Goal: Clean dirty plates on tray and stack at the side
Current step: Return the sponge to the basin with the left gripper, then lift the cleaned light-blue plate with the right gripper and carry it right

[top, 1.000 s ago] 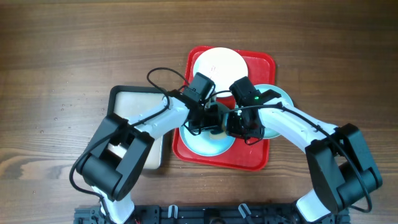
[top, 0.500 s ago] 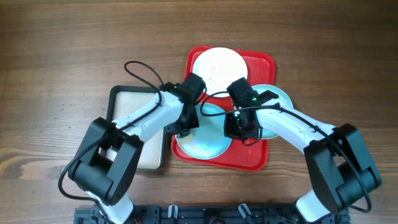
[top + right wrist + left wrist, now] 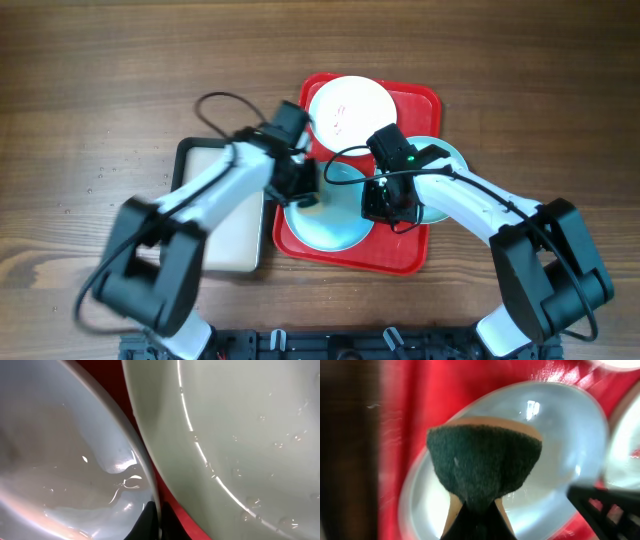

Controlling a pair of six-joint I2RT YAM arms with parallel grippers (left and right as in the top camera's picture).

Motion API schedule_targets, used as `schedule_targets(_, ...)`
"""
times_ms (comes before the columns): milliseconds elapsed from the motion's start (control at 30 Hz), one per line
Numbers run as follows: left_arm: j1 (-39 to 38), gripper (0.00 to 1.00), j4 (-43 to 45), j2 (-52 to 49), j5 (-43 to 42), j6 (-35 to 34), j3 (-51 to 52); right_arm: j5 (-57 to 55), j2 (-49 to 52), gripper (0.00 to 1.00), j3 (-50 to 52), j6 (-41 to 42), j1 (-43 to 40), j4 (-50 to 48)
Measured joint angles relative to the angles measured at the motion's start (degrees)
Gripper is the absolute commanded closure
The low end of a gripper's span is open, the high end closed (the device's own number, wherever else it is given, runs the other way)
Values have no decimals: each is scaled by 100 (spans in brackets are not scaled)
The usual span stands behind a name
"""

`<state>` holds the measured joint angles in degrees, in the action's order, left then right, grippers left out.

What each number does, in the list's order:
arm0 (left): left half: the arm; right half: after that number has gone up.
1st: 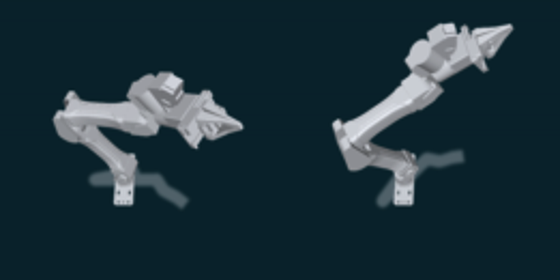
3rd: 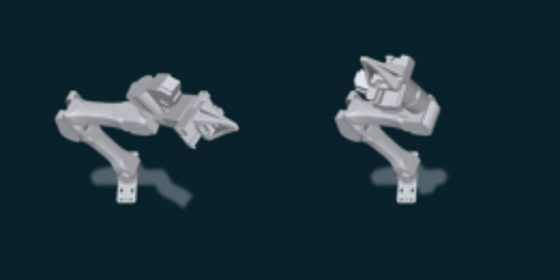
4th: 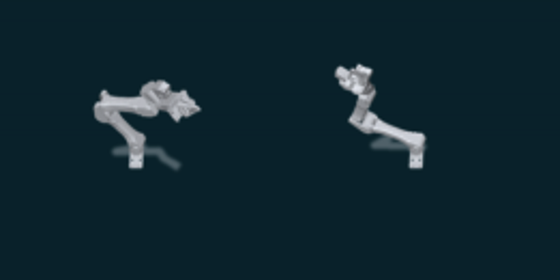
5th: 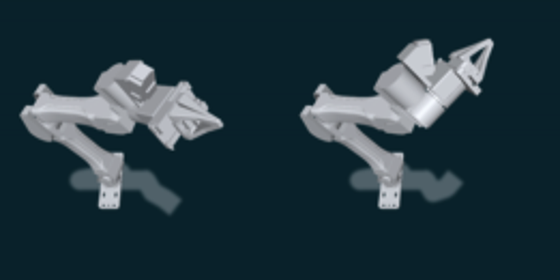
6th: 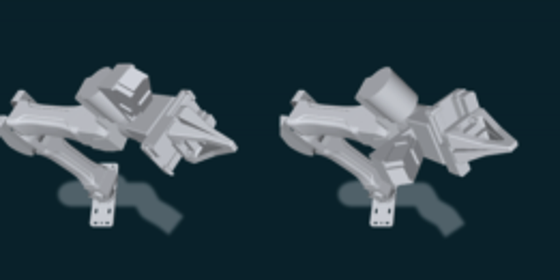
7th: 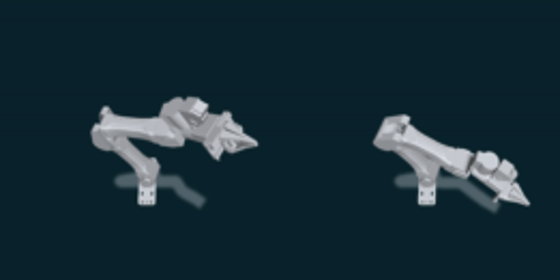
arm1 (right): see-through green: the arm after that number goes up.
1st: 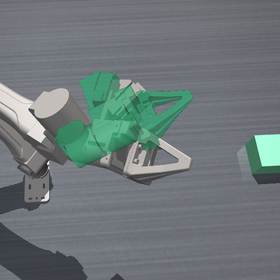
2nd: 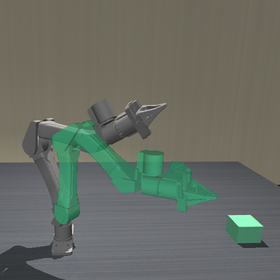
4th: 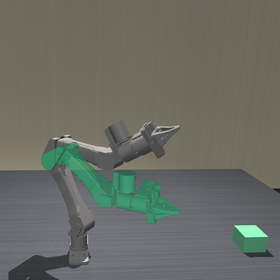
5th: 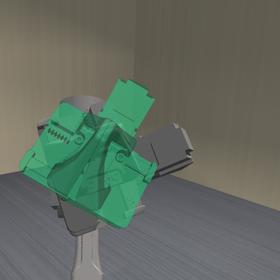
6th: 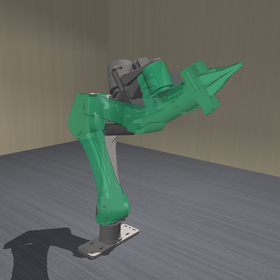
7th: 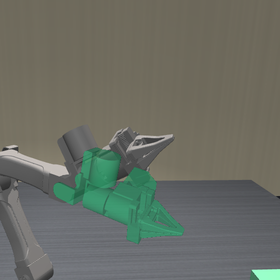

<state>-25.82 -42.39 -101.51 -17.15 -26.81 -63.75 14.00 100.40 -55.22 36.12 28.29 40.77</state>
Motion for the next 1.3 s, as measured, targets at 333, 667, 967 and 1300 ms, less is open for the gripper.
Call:
schedule_targets(333,1926,94,-1587,2282,1180,22,13,-166,-125,96,-380,-636,15,468)
schedule_targets(667,1926,58,-291,2122,1733,238,1307,-2341,-1956,96,-1351,-970,435,1145)
schedule_targets(967,1926,35,-345,2221,1303,339,1213,-4369,-1963,95,-1349,-616,1440,1709)
schedule_targets(1300,1926,0,-584,3064,693,365,828,-4937,-1478,96,-1349,-531,2068,1908)
